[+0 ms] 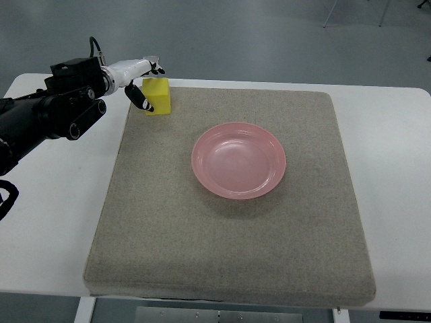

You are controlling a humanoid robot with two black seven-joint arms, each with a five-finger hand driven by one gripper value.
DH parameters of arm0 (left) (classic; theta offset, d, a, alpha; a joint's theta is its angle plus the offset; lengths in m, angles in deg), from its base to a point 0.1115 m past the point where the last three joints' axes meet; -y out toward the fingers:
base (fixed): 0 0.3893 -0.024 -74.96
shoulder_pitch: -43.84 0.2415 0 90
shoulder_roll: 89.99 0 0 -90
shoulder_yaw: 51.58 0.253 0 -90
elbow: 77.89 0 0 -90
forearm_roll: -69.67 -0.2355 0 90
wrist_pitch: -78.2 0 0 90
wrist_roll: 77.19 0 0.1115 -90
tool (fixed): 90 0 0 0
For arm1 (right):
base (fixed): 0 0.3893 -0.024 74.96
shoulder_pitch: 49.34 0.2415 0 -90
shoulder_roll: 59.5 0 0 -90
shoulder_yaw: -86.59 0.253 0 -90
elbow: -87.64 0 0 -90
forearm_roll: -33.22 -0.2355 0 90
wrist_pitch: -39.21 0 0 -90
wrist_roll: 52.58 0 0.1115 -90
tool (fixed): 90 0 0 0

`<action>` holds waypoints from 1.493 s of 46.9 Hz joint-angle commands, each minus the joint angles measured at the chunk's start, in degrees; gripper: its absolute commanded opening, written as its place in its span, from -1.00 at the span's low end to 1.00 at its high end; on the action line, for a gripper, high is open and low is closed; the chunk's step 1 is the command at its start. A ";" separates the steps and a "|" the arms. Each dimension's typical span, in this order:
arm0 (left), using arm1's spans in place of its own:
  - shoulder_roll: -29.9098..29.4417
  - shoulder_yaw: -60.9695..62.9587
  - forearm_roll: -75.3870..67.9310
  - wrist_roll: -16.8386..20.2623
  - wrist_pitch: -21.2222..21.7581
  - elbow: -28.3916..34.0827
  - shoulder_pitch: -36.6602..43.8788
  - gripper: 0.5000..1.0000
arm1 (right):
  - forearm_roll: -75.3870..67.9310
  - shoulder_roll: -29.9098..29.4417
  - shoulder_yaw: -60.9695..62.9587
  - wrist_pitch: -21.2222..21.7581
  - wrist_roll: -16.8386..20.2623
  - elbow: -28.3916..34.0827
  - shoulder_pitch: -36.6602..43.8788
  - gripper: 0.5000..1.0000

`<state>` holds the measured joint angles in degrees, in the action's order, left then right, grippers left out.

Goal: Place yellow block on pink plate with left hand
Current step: 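Lift the yellow cube off the pad with the left hand, then carry the cube over the pink plate and lower it onto the plate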

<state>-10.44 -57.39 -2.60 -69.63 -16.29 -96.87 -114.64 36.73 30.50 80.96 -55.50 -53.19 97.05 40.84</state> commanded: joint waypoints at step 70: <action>-12.22 -0.44 -0.15 0.44 -2.18 -33.65 -5.88 -1.00 | 0.00 0.00 0.00 -0.04 0.00 0.00 0.00 0.69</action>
<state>-22.46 -57.81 -2.54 -69.60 -17.76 -127.12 -120.68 36.73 30.50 80.96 -55.50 -53.20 97.05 40.83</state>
